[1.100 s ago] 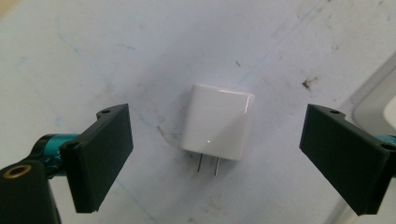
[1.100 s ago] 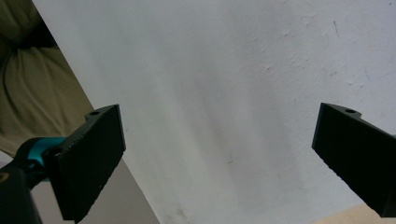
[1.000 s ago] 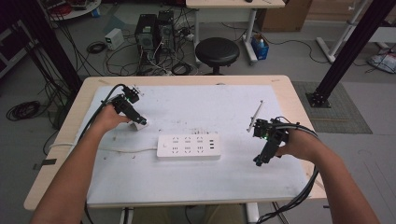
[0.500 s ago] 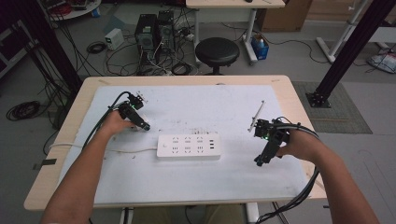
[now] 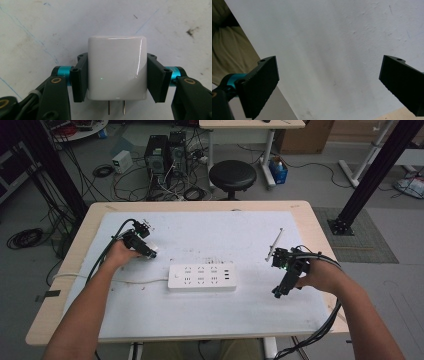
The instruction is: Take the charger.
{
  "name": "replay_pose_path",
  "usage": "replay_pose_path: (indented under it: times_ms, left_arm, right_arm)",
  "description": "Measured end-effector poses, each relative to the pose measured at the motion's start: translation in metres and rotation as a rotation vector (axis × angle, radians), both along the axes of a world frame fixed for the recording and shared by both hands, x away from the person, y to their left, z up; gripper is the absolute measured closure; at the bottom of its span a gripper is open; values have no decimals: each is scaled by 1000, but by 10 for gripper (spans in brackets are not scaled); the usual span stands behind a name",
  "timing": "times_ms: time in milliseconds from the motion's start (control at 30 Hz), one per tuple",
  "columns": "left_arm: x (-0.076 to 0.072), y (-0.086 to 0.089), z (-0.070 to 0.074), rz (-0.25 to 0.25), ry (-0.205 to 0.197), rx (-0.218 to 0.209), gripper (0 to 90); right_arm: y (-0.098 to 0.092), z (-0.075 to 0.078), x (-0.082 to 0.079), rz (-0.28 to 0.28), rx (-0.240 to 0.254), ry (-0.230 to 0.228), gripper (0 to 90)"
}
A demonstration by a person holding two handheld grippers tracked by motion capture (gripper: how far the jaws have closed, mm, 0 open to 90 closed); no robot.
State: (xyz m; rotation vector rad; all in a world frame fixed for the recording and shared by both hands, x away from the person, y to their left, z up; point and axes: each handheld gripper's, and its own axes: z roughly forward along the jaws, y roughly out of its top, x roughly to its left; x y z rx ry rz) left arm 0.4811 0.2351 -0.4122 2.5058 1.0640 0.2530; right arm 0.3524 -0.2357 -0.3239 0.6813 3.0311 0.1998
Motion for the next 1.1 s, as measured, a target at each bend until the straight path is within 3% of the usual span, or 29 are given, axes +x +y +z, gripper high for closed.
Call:
replay_pose_path:
  times_ms: [267,500,633,767,967,1100]
  left_arm:
    - [-22,2,37,-27,-74,-48,425]
    - [-60,3,76,-82,-155,-105,425]
    - [-78,2,94,-111,-186,-100,425]
    - [-94,-1,109,-147,-197,-105,425]
    - [-115,-6,122,-204,-193,-126,425]
    - [-129,-11,127,-246,-189,-103,425]
  right_arm:
    - [-2,-1,1,-12,24,-11,20]
    - [1,-3,-2,-8,26,-14,20]
    - [1,-2,-2,-15,37,-40,20]
    - [0,0,-1,-28,46,-58,19]
    - [-1,4,-4,-99,71,-81,19]
    - [-1,5,-7,-92,82,-98,19]
